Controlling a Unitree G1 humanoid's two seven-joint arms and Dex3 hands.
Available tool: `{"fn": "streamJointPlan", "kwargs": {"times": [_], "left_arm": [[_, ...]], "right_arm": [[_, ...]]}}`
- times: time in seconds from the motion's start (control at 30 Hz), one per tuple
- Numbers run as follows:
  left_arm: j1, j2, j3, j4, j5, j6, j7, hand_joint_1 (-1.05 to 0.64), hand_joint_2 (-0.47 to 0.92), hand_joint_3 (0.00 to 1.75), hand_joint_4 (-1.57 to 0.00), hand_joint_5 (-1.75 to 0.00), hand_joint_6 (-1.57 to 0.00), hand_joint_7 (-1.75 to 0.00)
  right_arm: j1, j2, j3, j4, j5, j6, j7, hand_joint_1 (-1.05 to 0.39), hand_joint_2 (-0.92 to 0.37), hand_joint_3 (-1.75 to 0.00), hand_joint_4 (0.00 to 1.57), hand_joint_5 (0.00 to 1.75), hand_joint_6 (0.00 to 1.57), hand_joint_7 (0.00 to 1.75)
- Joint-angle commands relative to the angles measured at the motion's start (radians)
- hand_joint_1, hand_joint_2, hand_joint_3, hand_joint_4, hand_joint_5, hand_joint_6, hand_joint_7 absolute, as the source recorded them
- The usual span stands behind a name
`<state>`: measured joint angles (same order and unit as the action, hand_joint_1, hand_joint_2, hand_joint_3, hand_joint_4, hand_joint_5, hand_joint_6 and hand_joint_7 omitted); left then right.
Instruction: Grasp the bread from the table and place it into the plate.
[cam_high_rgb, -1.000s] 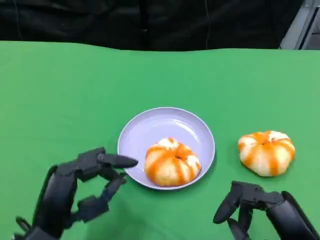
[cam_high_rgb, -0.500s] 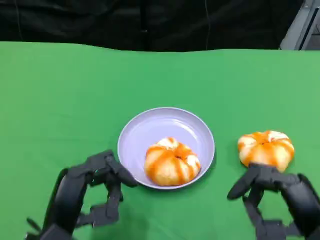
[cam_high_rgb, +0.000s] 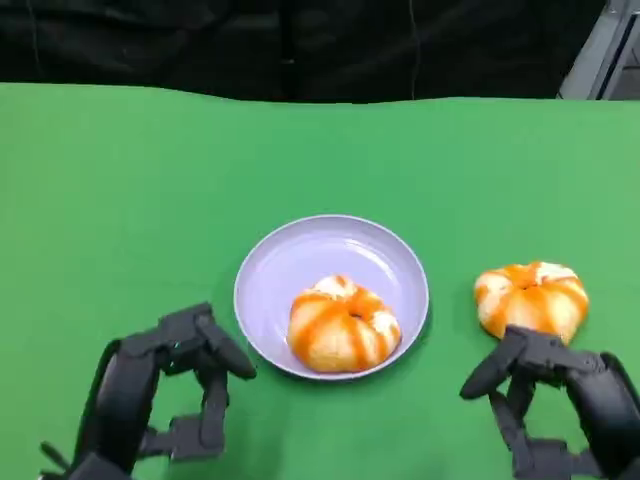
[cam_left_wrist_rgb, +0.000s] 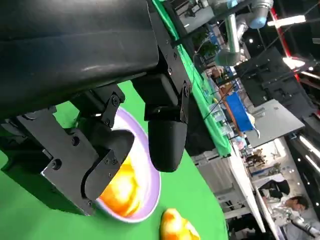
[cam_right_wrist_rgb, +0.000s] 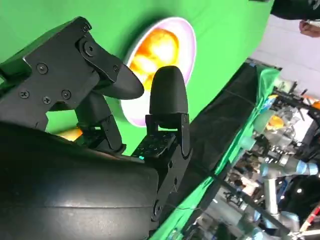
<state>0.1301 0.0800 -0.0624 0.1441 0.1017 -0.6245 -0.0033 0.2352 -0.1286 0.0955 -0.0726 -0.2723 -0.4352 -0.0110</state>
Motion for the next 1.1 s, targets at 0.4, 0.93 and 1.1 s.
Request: {"fn": "streamJointPlan", "kwargs": {"times": [0.4,0.93,1.1], "left_arm": [[0.21,-0.008,0.033,-0.035,-0.108,-0.243,-0.044,0.04,0.42,1.27,-0.83,-1.66,-0.84,-1.43],[0.147,-0.02,0.089,0.026,-0.052,-0.293,-0.024,0.0,0.19,1.63,-0.9,-1.66,-0.89,-1.44],[0.147,-0.019,0.083,0.019,-0.065,-0.288,-0.035,-0.01,0.19,1.61,-0.91,-1.65,-0.9,-1.45]], "right_arm": [[0.251,0.037,0.022,-0.145,-0.093,-0.185,-0.116,-0.02,-0.37,-1.37,0.74,1.54,0.8,1.24],[0.208,0.03,-0.02,-0.126,-0.083,-0.211,-0.14,-0.09,-0.2,-1.53,0.85,1.54,0.86,1.25],[0.21,0.031,-0.023,-0.125,-0.073,-0.202,-0.135,-0.07,-0.18,-1.54,0.86,1.54,0.88,1.24]]}}
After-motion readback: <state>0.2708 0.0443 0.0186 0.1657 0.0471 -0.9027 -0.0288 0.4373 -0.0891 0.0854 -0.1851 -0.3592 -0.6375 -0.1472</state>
